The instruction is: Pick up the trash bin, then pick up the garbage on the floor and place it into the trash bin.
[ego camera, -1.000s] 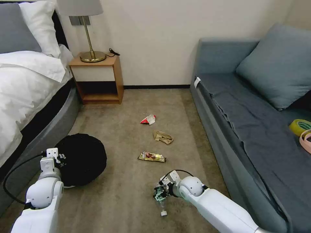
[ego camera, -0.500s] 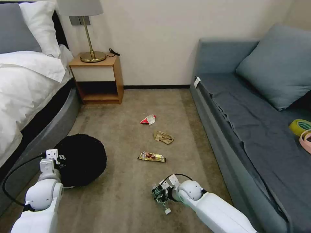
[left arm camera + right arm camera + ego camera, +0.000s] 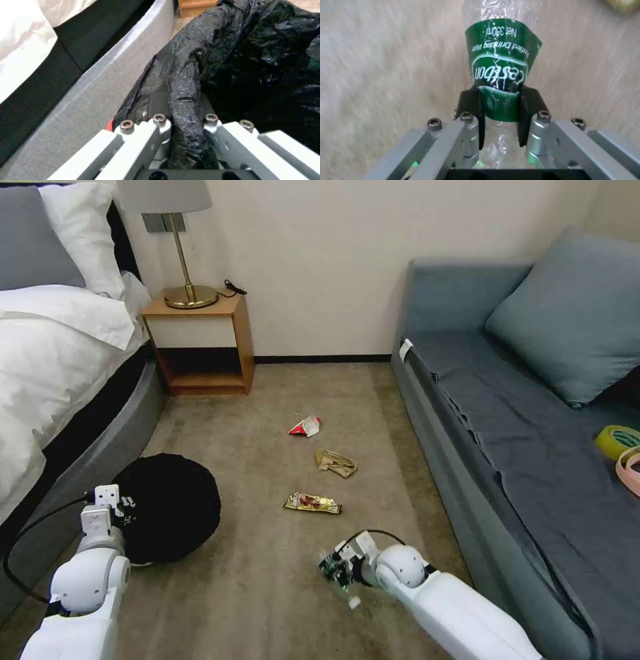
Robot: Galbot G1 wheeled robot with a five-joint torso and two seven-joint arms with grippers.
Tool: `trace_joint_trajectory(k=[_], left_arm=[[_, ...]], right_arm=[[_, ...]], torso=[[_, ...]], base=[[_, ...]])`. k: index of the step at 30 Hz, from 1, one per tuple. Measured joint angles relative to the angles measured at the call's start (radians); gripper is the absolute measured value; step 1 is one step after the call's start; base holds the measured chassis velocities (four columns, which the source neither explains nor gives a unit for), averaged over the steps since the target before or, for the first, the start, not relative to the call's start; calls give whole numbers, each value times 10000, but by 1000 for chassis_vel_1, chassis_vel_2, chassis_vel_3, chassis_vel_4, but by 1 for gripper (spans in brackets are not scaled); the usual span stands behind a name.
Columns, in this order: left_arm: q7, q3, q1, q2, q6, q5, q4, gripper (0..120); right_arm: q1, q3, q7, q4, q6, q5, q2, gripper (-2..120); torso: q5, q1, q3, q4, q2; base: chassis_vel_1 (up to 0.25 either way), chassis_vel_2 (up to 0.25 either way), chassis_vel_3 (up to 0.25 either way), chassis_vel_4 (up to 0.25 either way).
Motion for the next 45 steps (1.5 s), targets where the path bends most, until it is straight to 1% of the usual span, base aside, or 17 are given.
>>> trace_joint_trajectory(k=[6, 10, 11, 14, 15, 18, 20, 25, 26, 29, 34, 38, 40, 41, 43, 44, 45], left_arm=[[32, 25, 73, -17, 26, 55, -139, 4], [127, 122, 158, -5, 30, 232, -225, 4], [127, 122, 158, -5, 30, 232, -225, 4], [146, 164, 154, -78, 30, 350, -296, 4], [146, 164, 154, -78, 30, 350, -296, 4], [154, 239, 203, -104, 29, 414, -430, 4], [161, 250, 221, -110, 29, 424, -460, 4], [182, 251, 394, -169, 34, 440, -754, 4], [182, 251, 394, -169, 34, 440, -754, 4], [181, 200, 581, -192, 34, 401, -980, 4], [180, 170, 780, -301, 38, 357, -1291, 4], [180, 171, 795, -376, 57, 356, -1388, 4], [177, 179, 830, -432, 79, 357, -1472, 4], [177, 179, 830, -432, 79, 357, -1472, 4], [165, 179, 892, -467, 80, 389, -1554, 4], [163, 157, 959, -499, 62, 451, -1632, 4], [163, 157, 959, -499, 62, 451, -1632, 4]], right_arm=[[1062, -238, 20, 1002, 1, 778, 132, 16], [2216, -711, 333, 1851, 1, 2246, 888, 16], [2216, -711, 333, 1851, 1, 2246, 888, 16], [3102, -1289, 523, 2042, 107, 3243, 1445, 16], [3102, -1289, 523, 2042, 107, 3243, 1445, 16], [3855, -1838, 527, 1698, 295, 3656, 1971, 16], [4040, -1963, 519, 1530, 368, 3706, 2124, 16], [4902, -2572, 243, 28, 1104, 3679, 3230, 16], [4902, -2572, 243, 28, 1104, 3679, 3230, 16], [5018, -2627, 142, -525, 1376, 3488, 3692, 16], [4884, -2734, 151, -1091, 1771, 3406, 4134, 16], [4769, -2824, 206, -1205, 1900, 3387, 4226, 17], [4659, -2892, 291, -1264, 1992, 3360, 4257, 28], [4659, -2892, 291, -1264, 1992, 3360, 4257, 28], [4556, -2934, 365, -1276, 2090, 3331, 4240, 35], [4481, -2939, 433, -1277, 2132, 3306, 4208, 41], [4481, -2939, 433, -1277, 2132, 3306, 4208, 41]], torso=[[-1, 0, 0, 0, 1], [0, 0, 1, 3, 0], [0, 0, 1, 3, 0], [-5, 0, -1, 3, 2], [-5, 0, -1, 3, 2], [-3, 0, 0, 2, 2], [-4, 0, 0, 1, 2], [-3, 0, 0, 2, 1], [-3, 0, 0, 2, 1], [-3, 0, 0, 2, 2], [-3, 0, 0, 2, 2], [-2, 0, 0, 1, 1], [-2, -1, 0, 1, 1], [-2, -1, 0, 1, 1], [-1, 0, 0, 1, 1], [-1, 0, 0, 1, 2], [-1, 0, 0, 1, 2]], base=[[0, 0, 0, 0], [0, 0, 0, 0], [0, 0, 0, 0], [0, 0, 0, 0], [0, 0, 0, 0], [0, 0, 0, 0], [0, 0, 0, 0], [0, 0, 0, 0], [0, 0, 0, 0], [0, 0, 0, 0], [0, 0, 0, 0], [0, 0, 0, 0], [0, 0, 0, 0], [0, 0, 0, 0], [0, 0, 0, 0], [0, 0, 0, 0], [0, 0, 0, 0]])
